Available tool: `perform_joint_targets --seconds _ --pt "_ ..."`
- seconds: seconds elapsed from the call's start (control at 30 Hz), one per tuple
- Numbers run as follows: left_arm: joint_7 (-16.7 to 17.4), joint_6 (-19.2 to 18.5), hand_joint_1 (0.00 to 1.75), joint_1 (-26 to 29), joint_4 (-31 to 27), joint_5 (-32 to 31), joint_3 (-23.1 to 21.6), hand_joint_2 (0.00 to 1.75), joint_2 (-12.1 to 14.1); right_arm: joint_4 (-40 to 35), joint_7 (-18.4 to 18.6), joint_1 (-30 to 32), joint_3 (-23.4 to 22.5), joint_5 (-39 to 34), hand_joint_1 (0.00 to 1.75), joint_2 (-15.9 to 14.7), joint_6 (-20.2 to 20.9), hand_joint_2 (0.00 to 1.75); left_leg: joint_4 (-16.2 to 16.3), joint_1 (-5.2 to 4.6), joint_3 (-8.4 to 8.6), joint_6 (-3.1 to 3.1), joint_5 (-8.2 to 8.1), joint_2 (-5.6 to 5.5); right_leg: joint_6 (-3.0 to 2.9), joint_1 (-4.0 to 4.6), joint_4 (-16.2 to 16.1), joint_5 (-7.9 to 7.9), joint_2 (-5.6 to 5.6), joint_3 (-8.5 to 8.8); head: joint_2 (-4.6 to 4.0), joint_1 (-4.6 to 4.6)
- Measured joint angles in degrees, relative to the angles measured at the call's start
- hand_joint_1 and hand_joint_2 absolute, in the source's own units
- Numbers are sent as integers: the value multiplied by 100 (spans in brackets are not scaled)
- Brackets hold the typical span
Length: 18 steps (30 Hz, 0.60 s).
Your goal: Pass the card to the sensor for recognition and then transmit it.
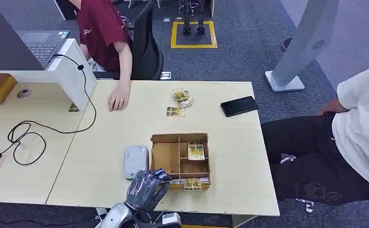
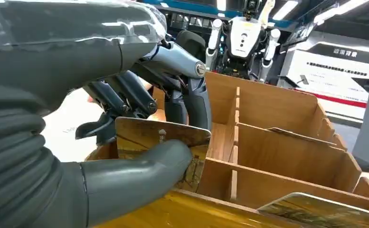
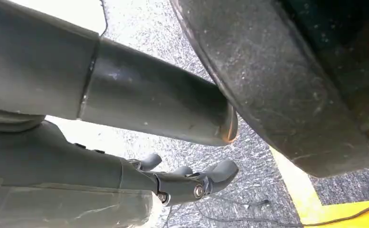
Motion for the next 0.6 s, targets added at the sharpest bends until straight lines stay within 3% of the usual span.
perform_joint_targets --seconds 0.23,0.37,0.43,0.53,0.6 --pt "-193 -138 175 -4 -79 431 63 175 15 -2 -24 1 -9 4 0 2 0 0 0 0 1 0 0 0 0 0 0 0 0 0 0 0" --pt "-223 -381 175 -126 -888 756 144 175 184 0 -24 11 -50 7 0 2 -13 0 1 1 -2 2 4 -4 0 1 1 0 -4 -3 0 0" --pt "119 -560 175 -373 -1509 583 245 175 343 0 -24 13 -77 9 0 4 -26 0 1 3 -5 -3 7 -5 -2 3 2 2 -4 -6 0 0" --pt "930 -1022 175 -1182 -2196 132 526 175 638 0 -24 19 -107 74 0 9 -22 0 1 4 -8 -5 18 -12 -2 4 6 9 -9 -3 0 2" --pt "1021 -1108 175 -1615 -2300 -17 765 175 765 0 -24 16 -109 94 0 9 -17 0 0 3 -3 -8 20 0 -14 4 9 18 -2 -4 0 0"
